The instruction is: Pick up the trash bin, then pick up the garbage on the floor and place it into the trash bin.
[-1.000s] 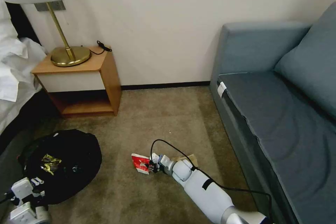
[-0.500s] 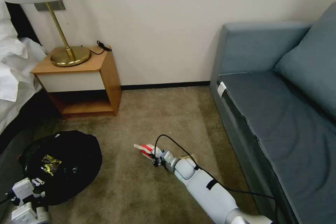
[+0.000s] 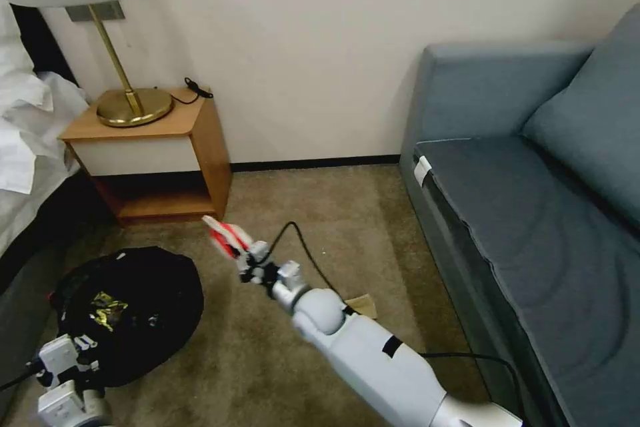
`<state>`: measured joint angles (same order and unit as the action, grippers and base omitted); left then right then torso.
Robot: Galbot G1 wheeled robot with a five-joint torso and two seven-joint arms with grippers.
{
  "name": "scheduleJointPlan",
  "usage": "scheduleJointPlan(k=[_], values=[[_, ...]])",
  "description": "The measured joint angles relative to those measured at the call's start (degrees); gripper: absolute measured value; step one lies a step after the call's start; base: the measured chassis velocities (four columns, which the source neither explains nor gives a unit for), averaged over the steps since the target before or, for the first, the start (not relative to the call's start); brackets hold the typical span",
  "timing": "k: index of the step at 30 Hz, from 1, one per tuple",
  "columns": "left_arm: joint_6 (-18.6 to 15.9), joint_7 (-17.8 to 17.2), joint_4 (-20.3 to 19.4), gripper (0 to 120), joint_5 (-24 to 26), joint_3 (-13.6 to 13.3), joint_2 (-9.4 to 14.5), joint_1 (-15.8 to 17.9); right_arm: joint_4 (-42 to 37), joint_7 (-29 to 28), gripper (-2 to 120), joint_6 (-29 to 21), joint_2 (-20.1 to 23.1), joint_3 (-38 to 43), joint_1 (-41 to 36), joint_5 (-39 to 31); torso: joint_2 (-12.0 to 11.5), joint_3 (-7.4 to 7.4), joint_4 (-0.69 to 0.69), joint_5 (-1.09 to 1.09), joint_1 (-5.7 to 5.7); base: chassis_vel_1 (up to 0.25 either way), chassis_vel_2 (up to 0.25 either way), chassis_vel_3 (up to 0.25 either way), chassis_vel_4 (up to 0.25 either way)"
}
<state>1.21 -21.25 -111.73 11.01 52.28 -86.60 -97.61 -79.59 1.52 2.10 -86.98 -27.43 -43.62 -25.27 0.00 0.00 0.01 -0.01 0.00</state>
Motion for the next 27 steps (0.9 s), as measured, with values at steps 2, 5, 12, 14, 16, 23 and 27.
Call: scheduleJointPlan(k=[2,5,12,14,16,23,27], values=[[-0.12,0.0,-0.04,3,0.03,-0.24,-0.13,0.05,-2.79,-0.81,0,-0.86,-0.15,-3.18,-0.86,-1.0,0.0,0.0,0.0,0.0,0.0,0.0,0.0,0.0,0.0],[-0.27,0.0,-0.06,3,0.25,-0.65,-0.33,0.12,-3.76,-0.91,0,-1.08,-0.47,-4.89,-1.98,-0.35,0.0,0.0,0.0,0.0,0.0,0.0,0.0,0.0,0.0],[-1.32,0.09,-0.31,3,0.86,-2.69,-1.26,0.14,-2.67,-0.66,0,-1.12,-0.78,-6.27,-3.34,2.02,0.0,0.0,0.0,0.0,0.0,0.0,0.0,0.0,0.0],[-1.7,0.13,-0.75,3,0.89,-3.1,-1.45,-0.04,-2.08,-0.66,0,-1.05,-0.72,-6.3,-3.34,2.73,0.0,0.0,0.0,0.0,0.0,0.0,0.0,0.0,0.0],[-1.99,0.19,-1.31,3,0.8,-3.71,-1.74,-0.16,-0.67,-1.22,0,-0.58,-0.69,-6.27,-3.37,4.35,0.0,0.0,-0.01,0.0,0.0,0.0,0.0,0.0,0.0],[-2.3,0.2,-1.75,3,0.64,-4.37,-1.84,-0.03,2.51,-3.71,11,1.4,-0.14,-6.56,-3.62,8.77,0.0,0.0,-0.01,0.0,0.0,0.0,0.0,0.0,0.0],[-2.35,0.22,-1.74,3,0.64,-4.43,-1.7,0.09,2.63,-4.4,23,1.46,-0.14,-6.61,-3.3,8.9,0.0,0.0,-0.01,0.01,0.0,0.0,0.0,0.0,0.0]])
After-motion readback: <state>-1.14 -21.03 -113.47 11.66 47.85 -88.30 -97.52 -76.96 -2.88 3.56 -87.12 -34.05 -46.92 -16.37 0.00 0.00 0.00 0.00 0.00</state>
